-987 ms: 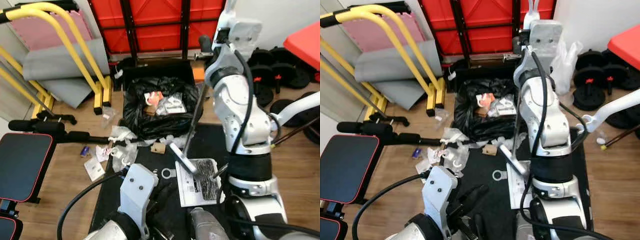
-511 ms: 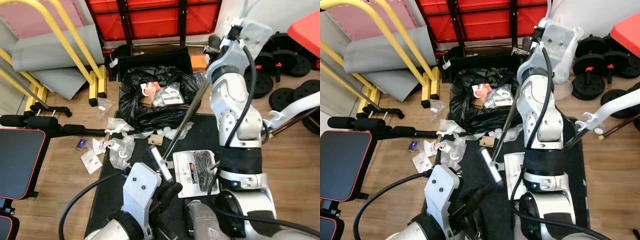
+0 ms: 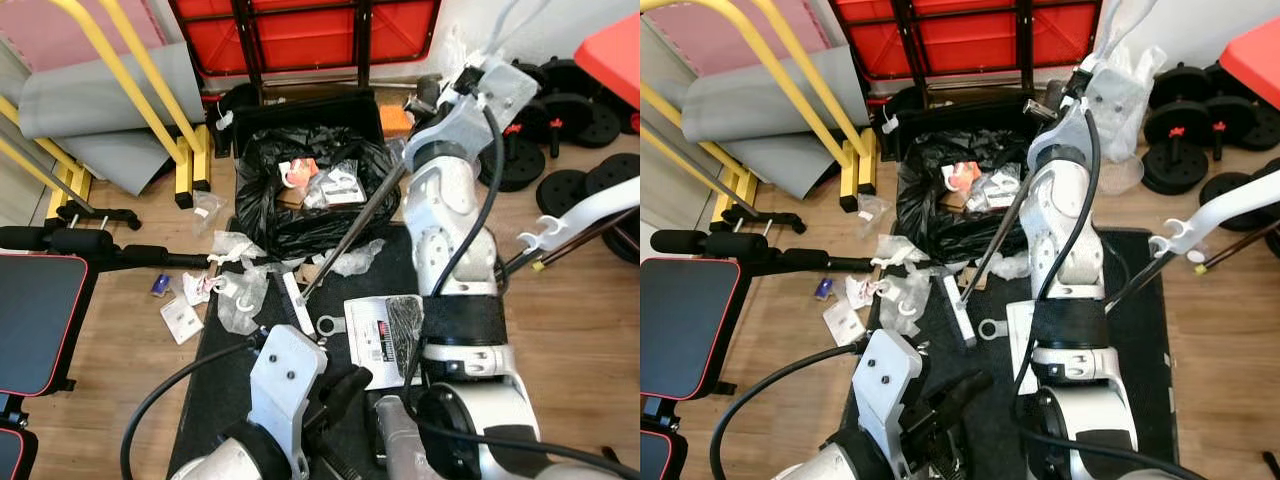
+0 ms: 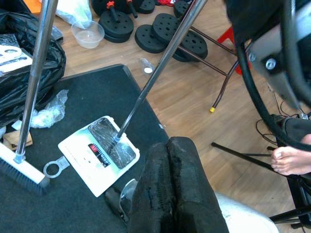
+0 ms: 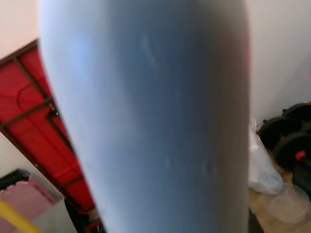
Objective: Sweep floor
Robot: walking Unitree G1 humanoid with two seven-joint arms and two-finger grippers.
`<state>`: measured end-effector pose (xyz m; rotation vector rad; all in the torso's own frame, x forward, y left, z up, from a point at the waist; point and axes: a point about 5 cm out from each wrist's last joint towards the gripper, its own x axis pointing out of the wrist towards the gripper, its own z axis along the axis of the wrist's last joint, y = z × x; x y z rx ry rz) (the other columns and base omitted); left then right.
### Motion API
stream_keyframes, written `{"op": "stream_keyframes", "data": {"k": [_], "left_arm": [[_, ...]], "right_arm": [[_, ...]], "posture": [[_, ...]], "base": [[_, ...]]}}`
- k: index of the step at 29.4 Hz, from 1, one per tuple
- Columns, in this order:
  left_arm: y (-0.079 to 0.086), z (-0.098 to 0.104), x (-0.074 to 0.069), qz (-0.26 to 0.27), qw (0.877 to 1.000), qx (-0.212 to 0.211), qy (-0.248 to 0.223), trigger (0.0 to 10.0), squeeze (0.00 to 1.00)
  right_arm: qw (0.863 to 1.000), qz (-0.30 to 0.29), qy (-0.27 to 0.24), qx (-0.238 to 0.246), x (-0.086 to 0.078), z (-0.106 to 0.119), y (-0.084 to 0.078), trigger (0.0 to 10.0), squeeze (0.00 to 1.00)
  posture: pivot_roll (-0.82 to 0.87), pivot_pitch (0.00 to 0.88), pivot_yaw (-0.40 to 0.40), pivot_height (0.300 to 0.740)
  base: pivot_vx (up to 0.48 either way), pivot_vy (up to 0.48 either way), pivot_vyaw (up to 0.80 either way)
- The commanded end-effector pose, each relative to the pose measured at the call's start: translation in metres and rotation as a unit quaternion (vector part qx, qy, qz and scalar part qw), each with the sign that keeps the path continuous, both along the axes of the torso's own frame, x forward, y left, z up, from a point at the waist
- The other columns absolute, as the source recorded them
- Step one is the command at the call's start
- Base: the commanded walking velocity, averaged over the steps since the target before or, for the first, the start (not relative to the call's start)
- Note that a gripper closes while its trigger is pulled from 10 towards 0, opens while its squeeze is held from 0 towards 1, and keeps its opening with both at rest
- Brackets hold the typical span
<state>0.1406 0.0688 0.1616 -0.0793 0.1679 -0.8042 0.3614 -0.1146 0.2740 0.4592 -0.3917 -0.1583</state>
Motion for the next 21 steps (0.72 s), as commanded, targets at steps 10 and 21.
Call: {"op": "stream_keyframes", "data": {"k": [10,21], "left_arm": [[-0.002,-0.001,-0.008,-0.058,0.998,-0.001,0.008,10.0,0.0],[-0.003,-0.001,-0.006,-0.058,0.998,-0.002,0.006,10.0,0.0]], "right_arm": [[1.0,0.01,0.023,-0.004,-0.001,-0.029,0.016,10.0,0.0],[0.995,-0.033,-0.014,-0.095,0.002,-0.001,0.002,10.0,0.0]], "posture": [[-0.11,0.38,0.031,0.74],[-0.12,0.378,0.028,0.74]], "base": [[0.0,0.0,0.0],[0.0,0.0,0.0]]}}
